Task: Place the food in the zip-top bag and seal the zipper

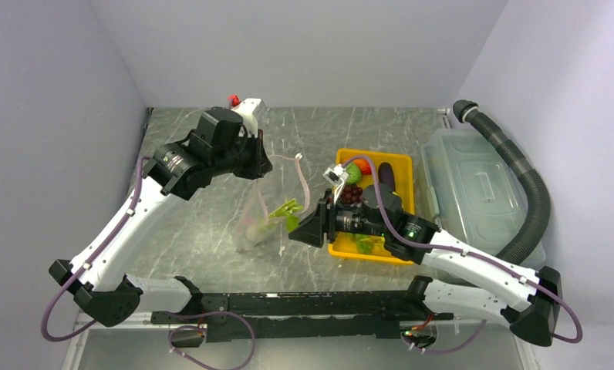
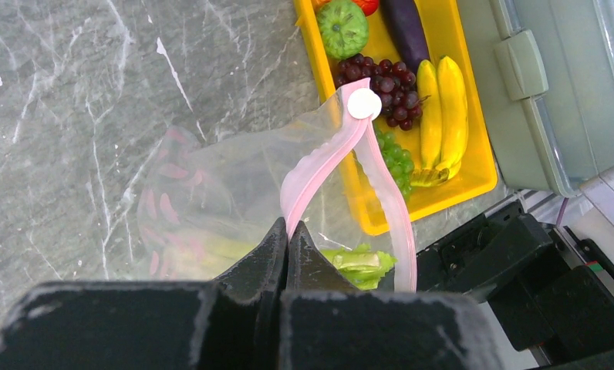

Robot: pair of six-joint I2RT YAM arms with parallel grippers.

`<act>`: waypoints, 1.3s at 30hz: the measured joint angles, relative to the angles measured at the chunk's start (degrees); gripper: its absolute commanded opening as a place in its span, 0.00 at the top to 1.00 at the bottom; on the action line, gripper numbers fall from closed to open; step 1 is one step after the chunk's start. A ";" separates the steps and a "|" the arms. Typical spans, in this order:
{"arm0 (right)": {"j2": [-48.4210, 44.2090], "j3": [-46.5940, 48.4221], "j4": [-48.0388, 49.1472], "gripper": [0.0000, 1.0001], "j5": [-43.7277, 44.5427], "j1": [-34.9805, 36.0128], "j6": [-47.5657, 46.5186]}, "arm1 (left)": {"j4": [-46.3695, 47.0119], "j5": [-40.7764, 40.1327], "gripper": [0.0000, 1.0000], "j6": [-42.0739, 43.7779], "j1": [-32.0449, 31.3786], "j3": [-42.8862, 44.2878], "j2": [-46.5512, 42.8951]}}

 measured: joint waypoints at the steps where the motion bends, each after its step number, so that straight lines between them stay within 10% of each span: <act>1: 0.09 0.00 0.52 0.50 -0.13 0.24 0.11 | 0.00 0.00 1.00 0.00 0.00 0.00 0.00; 12: 1.57 0.00 2.69 1.00 -0.17 1.88 1.07 | 0.02 0.07 1.00 -0.11 0.00 -0.48 -0.70; 39: 5.22 11.30 -2.03 1.00 7.82 2.51 1.97 | 3.13 6.14 1.00 0.22 0.00 -8.61 -6.49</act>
